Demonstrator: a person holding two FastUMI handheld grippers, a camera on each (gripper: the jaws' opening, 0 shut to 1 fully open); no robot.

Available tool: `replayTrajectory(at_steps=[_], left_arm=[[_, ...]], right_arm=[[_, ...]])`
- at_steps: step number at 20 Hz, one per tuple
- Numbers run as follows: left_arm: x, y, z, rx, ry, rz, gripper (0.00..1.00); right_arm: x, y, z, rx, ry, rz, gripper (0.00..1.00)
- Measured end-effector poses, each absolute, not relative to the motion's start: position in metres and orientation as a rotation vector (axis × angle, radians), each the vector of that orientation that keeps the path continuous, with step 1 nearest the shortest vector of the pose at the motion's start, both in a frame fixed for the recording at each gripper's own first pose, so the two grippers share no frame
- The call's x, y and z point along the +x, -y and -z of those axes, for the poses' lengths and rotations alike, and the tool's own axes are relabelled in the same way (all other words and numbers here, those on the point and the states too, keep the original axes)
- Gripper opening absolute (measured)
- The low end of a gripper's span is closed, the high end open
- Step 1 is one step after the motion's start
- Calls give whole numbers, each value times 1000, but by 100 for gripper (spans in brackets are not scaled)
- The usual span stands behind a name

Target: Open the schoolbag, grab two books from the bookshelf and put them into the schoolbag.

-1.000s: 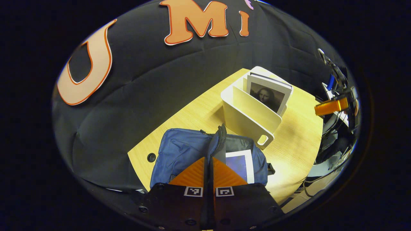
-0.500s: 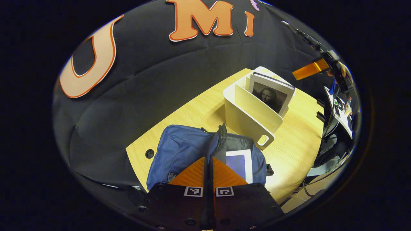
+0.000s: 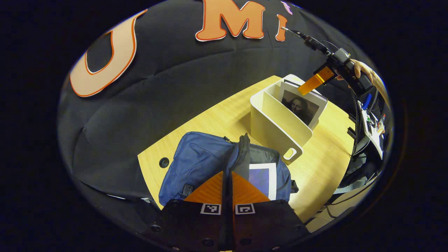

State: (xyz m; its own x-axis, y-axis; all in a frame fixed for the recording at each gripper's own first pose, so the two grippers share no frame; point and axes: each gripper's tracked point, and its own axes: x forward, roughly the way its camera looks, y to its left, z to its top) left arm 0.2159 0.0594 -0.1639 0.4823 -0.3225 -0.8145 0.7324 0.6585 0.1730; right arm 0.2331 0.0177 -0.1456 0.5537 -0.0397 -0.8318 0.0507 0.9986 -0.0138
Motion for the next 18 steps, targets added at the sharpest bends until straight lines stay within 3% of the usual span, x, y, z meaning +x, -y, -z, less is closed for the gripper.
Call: replayTrajectory(at_steps=[6,10,13,18], left_arm=[[215,-62,169,538,-854,678,1],[213,-62,169,534,-858,682,1],[213,-61,169,536,-858,687,1],[212,-61,170,536,-858,694,1]], right_arm=[[237,-13,169,-23,-1048,73,94],[239,-11,171,-39,-1053,102,36],[236,-12,172,-55,-1049,104,30],[229,-11,155,-61,-1019,114,30]])
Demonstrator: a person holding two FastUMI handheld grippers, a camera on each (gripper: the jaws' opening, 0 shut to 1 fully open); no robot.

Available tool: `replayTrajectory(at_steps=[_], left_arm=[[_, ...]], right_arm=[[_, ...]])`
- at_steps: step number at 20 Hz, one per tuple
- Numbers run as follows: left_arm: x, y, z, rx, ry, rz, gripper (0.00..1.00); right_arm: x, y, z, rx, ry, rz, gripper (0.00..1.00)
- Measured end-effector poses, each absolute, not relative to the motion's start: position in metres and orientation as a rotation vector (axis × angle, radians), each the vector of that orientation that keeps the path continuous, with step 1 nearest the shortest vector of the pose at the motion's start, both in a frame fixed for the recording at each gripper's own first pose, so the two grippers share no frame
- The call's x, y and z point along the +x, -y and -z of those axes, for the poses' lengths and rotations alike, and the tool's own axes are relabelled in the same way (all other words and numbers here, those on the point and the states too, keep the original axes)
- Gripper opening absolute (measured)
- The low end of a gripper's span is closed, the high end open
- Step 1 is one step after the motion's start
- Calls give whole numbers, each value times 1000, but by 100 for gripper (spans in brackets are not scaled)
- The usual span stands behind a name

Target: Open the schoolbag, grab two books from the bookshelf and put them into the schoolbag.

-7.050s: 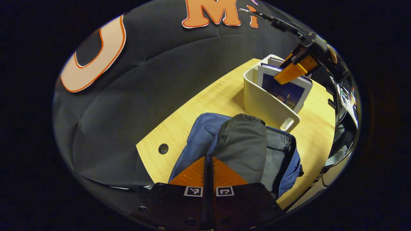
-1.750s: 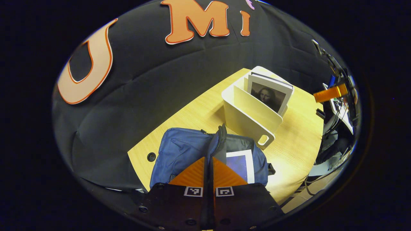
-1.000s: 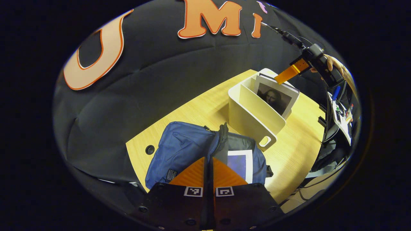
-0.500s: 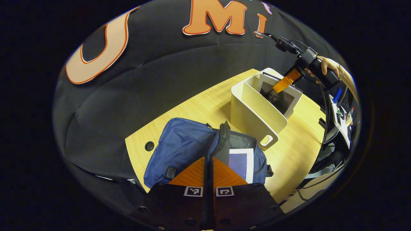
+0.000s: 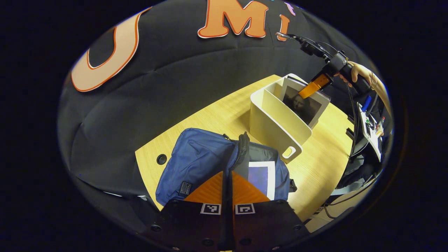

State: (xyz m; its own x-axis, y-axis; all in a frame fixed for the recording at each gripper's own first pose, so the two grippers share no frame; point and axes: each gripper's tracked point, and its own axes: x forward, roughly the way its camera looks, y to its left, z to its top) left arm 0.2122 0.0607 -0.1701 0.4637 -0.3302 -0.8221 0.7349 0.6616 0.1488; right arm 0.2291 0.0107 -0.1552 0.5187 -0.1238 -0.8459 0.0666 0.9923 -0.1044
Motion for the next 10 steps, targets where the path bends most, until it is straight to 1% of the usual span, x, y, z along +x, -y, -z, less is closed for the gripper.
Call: replayTrajectory(at_steps=[3,10], left_arm=[[212,-61,168,540,-851,699,1],[208,-60,168,536,-849,717,1]], right_arm=[[222,-12,138,-44,-994,117,29],[196,-15,63,-39,-871,130,29]])
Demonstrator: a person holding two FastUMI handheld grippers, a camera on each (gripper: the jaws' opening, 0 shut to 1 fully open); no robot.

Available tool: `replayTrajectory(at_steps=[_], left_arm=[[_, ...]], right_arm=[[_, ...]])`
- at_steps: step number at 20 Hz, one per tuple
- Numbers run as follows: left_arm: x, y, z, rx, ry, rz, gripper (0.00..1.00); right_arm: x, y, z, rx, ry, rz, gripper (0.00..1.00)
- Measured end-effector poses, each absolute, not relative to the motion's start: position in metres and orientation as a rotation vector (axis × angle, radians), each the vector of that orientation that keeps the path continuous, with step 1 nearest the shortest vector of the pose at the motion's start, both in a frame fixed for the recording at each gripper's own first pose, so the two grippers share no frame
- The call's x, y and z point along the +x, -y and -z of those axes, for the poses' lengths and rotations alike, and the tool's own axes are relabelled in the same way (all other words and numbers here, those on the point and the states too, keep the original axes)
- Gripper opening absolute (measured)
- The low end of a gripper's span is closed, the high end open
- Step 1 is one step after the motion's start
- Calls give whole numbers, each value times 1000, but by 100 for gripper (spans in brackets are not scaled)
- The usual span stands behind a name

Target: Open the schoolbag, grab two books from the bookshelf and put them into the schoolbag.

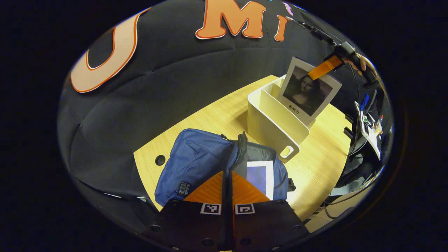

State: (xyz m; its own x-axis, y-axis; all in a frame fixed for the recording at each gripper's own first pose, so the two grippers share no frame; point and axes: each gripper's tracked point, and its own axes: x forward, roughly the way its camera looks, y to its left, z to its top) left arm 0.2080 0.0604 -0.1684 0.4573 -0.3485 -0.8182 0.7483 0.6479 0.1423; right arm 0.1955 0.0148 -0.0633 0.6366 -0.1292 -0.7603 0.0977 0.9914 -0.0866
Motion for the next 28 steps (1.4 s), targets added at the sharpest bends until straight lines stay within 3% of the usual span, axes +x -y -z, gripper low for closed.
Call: replayTrajectory(at_steps=[6,13,22,28], left_arm=[[208,-66,170,538,-839,711,1],[203,-64,172,553,-833,704,1],[191,-57,168,583,-815,704,1],[187,-50,165,596,-804,699,1]], right_arm=[[147,-20,5,-43,-756,133,30],[81,-70,-26,201,-611,-14,28],[50,-120,80,560,-649,-91,28],[60,-140,152,762,-661,-118,28]])
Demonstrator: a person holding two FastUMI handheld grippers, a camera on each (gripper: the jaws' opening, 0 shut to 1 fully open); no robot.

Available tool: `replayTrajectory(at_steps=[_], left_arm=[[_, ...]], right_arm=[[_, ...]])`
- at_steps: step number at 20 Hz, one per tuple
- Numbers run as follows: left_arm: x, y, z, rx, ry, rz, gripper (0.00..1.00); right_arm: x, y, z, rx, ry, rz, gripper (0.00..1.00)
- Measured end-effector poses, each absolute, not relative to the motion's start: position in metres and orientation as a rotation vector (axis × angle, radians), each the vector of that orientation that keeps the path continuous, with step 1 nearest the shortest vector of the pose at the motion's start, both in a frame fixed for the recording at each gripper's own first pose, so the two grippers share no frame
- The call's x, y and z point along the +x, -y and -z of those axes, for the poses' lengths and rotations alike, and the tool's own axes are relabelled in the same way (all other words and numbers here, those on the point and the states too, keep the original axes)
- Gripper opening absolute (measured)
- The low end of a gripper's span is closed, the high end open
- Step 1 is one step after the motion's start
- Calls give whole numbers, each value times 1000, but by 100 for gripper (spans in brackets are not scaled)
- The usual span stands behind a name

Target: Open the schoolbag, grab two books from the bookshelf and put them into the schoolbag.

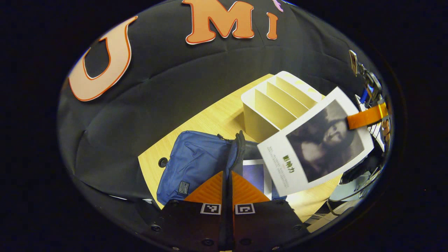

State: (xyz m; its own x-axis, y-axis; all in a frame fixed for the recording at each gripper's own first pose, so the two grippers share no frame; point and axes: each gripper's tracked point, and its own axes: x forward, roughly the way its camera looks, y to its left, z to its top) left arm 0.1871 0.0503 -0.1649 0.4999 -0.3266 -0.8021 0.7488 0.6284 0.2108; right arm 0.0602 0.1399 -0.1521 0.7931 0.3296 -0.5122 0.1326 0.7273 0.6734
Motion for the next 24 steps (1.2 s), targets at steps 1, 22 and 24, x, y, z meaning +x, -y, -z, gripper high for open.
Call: replayTrajectory(at_steps=[1,22,24], left_arm=[[185,-49,164,595,-804,701,1],[160,-18,154,573,-834,790,0],[158,-19,155,553,-844,797,1]], right_arm=[[65,-143,161,772,-661,-121,28],[135,-231,243,1055,-522,-135,28],[147,-244,243,1055,-514,-123,28]])
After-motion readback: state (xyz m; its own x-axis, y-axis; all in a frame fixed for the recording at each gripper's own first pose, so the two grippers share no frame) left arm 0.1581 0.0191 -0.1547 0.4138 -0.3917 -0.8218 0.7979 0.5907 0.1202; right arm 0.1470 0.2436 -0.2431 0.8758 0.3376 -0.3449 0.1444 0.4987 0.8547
